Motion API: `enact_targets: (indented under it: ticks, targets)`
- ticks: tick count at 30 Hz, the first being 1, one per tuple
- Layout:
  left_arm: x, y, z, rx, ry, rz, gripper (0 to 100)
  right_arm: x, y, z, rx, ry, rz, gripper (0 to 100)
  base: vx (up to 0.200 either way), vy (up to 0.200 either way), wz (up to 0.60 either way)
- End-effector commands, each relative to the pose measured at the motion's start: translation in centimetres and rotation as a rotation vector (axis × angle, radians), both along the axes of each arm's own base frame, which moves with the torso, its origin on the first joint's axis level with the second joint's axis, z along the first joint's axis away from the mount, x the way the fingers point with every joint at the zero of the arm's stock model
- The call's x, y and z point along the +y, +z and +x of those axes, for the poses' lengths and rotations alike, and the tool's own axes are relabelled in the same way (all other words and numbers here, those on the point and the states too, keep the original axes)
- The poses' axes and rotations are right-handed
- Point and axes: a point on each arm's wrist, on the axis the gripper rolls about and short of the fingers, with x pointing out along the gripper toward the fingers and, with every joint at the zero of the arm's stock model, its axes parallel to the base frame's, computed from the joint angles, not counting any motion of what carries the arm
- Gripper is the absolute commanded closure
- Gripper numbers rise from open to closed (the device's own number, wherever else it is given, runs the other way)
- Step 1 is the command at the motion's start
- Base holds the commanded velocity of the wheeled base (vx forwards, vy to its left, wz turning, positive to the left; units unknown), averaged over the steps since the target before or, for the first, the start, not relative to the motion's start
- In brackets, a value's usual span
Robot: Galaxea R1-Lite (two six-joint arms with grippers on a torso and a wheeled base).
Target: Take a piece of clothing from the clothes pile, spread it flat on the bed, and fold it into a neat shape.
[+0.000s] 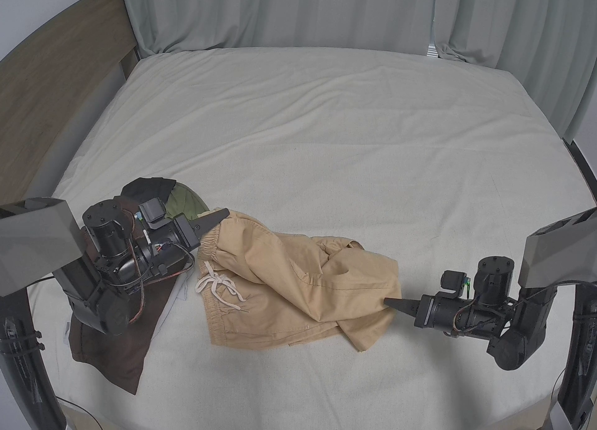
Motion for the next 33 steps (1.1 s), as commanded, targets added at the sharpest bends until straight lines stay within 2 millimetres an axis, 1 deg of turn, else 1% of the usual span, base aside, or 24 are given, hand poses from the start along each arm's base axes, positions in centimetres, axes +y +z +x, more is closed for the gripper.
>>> enact_targets:
  ticks: [1, 5, 11, 17, 23, 28, 33]
  targets:
    - [0.0, 0.0, 0.1, -0.002, 0.002, 0.000, 100, 0.0, -1.3, 0.2, 0.036, -0.003, -0.008, 0, 0.000, 0.000, 0.00]
    - [0.0, 0.1, 0.1, -0.004, 0.002, -0.001, 100, -0.3, -1.3, 0.9, 0.024, -0.022, -0.003, 0, 0.000, 0.000, 0.00]
    - [0.1, 0.1, 0.1, -0.006, 0.002, -0.001, 100, -1.1, -2.5, 2.0, 0.038, -0.059, -0.008, 0, 0.000, 0.000, 0.00]
    - [0.1, 0.3, 0.1, -0.009, 0.002, -0.003, 100, -0.9, -3.6, 2.9, 0.045, -0.066, -0.007, 0, 0.000, 0.000, 0.00]
    - [0.1, 0.4, 0.0, -0.012, 0.004, -0.003, 100, -0.2, -3.4, 3.9, 0.032, -0.067, 0.034, 0, 0.000, 0.000, 0.00]
    - [0.1, 0.4, 0.0, -0.012, 0.004, -0.003, 100, -0.1, -3.2, 4.2, 0.040, -0.071, 0.066, 0, 0.000, 0.000, 0.00]
    - [0.1, 0.4, 0.2, -0.018, 0.005, -0.005, 100, 0.1, -2.1, 4.2, 0.051, -0.076, 0.113, 0, 0.000, 0.000, 0.00]
